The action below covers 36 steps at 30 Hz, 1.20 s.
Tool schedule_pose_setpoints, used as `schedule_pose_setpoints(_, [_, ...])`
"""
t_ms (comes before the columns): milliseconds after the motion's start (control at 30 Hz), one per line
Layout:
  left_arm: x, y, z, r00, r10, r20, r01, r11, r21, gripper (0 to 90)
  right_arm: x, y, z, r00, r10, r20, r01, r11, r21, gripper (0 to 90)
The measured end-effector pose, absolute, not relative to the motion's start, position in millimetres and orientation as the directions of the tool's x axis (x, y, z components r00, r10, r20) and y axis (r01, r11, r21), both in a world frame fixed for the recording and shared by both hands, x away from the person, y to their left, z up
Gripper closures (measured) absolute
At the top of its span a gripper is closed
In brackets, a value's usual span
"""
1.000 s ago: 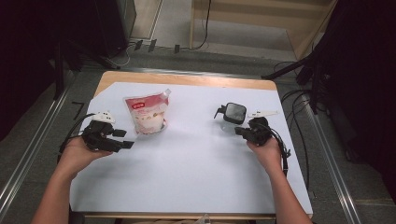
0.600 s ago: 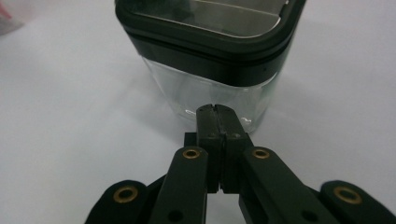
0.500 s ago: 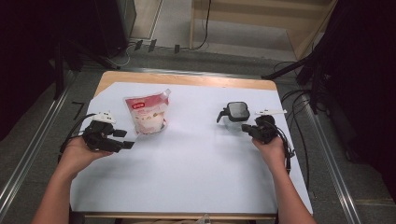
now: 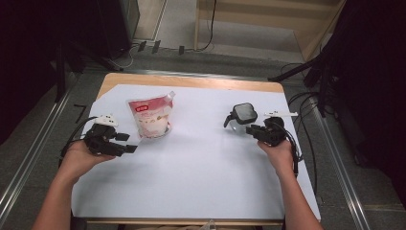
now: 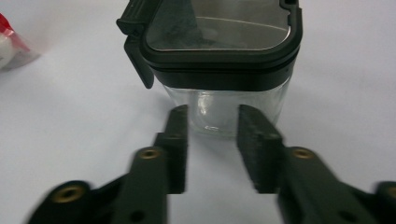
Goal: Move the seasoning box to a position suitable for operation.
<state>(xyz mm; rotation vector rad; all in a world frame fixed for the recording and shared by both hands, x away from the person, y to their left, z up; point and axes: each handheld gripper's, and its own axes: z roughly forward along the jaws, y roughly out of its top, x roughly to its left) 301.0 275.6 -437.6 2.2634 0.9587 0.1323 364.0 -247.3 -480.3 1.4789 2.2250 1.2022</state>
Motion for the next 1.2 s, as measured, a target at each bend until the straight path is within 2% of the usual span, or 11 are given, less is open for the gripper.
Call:
schedule_pose_setpoints(67, [301, 276, -438, 0.727, 0.668, -0.160, 0.604, -0.509, 0.613, 40.1, 362, -247, -479, -0.463, 0.852, 0.244, 0.676, 0.162, 0.719, 52.9])
schedule_pose_setpoints(133, [301, 276, -438, 0.724, 0.671, -0.160, 0.606, -0.507, 0.614, 40.0, 361, -247, -479, -0.462, 0.851, 0.250, 0.676, 0.156, 0.720, 41.2])
schedule_pose_setpoints(233, [301, 276, -438, 0.724, 0.671, -0.161, 0.606, -0.508, 0.612, 40.0, 361, -246, -478, -0.459, 0.851, 0.255, 0.677, 0.149, 0.720, 36.6])
schedule_pose_setpoints(300, [301, 276, -438, 0.726, 0.669, -0.160, 0.605, -0.510, 0.611, 40.0, 360, -243, -475, -0.457, 0.867, 0.199, 0.649, 0.172, 0.741, 30.0])
schedule_pose_setpoints(333, [301, 276, -438, 0.727, 0.668, -0.156, 0.602, -0.513, 0.612, 40.0, 360, -243, -475, -0.457, 0.867, 0.199, 0.649, 0.172, 0.741, 30.0])
schedule_pose_setpoints(367, [301, 275, -438, 0.725, 0.671, -0.156, 0.604, -0.511, 0.612, 40.0, 360, -242, -473, -0.443, 0.876, 0.192, 0.633, 0.154, 0.759, 23.2])
schedule_pose_setpoints(400, [301, 275, -438, 0.725, 0.671, -0.156, 0.604, -0.511, 0.612, 40.0, 360, -242, -473, -0.443, 0.876, 0.192, 0.633, 0.154, 0.759, 23.2])
schedule_pose_setpoints(500, [300, 275, -439, 0.725, 0.672, -0.155, 0.604, -0.511, 0.612, 40.0, 362, -242, -471, -0.423, 0.881, 0.211, 0.624, 0.114, 0.773, 13.9])
schedule_pose_setpoints(667, [298, 276, -438, 0.725, 0.671, -0.158, 0.605, -0.511, 0.611, 40.1, 367, -238, -471, -0.410, 0.889, 0.202, 0.640, 0.122, 0.759, 11.9])
schedule_pose_setpoints(733, [297, 276, -438, 0.721, 0.674, -0.160, 0.608, -0.506, 0.611, 40.0, 369, -235, -473, -0.428, 0.881, 0.203, 0.638, 0.135, 0.759, 7.7])
schedule_pose_setpoints(1200, [285, 279, -436, 0.715, 0.679, -0.167, 0.610, -0.489, 0.624, 40.0, 383, -219, -482, -0.409, 0.898, 0.161, 0.630, 0.150, 0.762, 7.5])
